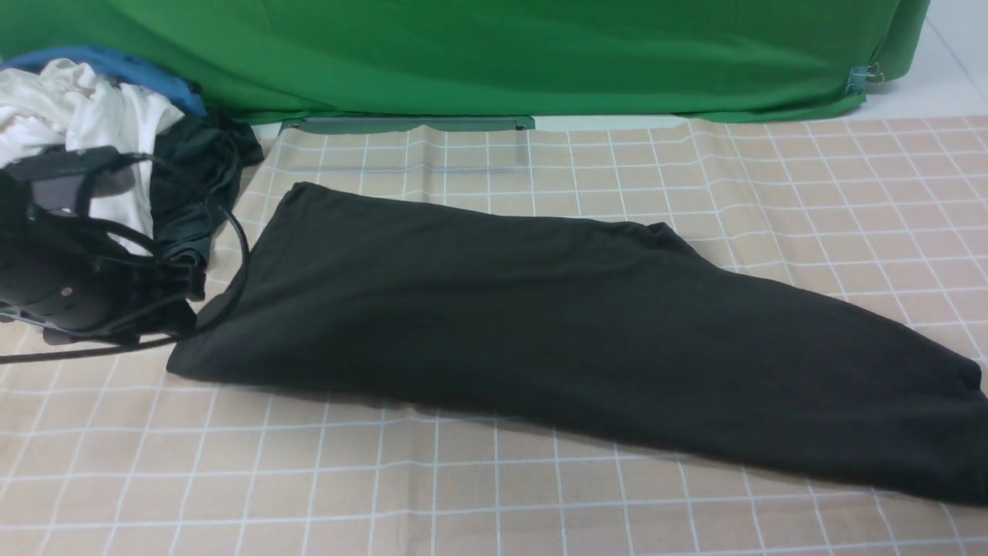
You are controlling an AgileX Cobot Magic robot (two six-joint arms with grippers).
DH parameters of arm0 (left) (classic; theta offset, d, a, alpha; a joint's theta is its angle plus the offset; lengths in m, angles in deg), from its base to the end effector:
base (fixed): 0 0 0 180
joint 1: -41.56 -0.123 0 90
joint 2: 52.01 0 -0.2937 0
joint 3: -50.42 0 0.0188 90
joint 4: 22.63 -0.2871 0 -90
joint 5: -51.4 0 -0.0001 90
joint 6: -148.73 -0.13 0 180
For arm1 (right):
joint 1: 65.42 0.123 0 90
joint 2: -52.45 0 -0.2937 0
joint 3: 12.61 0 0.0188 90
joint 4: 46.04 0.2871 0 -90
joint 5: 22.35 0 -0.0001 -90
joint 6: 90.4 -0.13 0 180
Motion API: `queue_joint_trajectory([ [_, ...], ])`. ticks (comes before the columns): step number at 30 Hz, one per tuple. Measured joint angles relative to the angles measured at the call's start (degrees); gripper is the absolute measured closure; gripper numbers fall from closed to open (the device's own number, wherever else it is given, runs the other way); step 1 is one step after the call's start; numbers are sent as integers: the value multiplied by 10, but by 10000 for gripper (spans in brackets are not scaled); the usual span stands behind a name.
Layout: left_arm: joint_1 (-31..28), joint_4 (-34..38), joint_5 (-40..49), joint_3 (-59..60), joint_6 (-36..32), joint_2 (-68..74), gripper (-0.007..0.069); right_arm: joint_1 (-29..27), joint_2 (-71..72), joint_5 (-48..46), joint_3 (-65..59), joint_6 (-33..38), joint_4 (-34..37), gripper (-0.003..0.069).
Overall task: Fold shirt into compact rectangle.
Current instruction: 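Pull the folded dark garment lengthwise by its ends to straighten it flat on the table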
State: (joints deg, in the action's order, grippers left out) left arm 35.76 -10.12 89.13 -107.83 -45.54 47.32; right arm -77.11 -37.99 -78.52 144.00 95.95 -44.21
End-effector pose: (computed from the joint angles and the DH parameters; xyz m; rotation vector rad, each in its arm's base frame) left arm 0.3510 0.0183 0.1611 -0.0003 2.7475 -0.1354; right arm 0.2896 -0.0564 0.1899 0.1610 2.9605 0.0005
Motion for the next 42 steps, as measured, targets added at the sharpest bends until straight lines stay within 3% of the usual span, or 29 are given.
queue_joint_trajectory([
  [3,4,-3,-38,-1,-25,40,97,0,17,3,0,-1,5,88],
  [7,23,9,-63,-2,-68,69,45,0,22,5,0,1,15,88],
  [16,40,4,-98,-5,-75,109,44,0,23,11,0,11,17,88],
  [22,42,-41,-111,-5,-34,109,44,0,23,18,0,13,18,88],
  [30,42,-45,-99,-12,-23,119,57,0,23,25,0,15,28,88],
  [33,42,-35,-88,-16,-21,124,128,0,23,25,0,24,28,88],
  [37,44,-10,-75,-18,-19,126,379,0,23,26,0,27,29,88],
  [38,45,-8,-73,-18,-19,126,412,0,23,26,0,27,29,88],
  [39,47,-8,-67,-20,-18,124,518,0,23,26,0,27,29,88],
  [42,47,-16,-55,-19,-8,113,576,0,23,26,0,27,29,88],
])
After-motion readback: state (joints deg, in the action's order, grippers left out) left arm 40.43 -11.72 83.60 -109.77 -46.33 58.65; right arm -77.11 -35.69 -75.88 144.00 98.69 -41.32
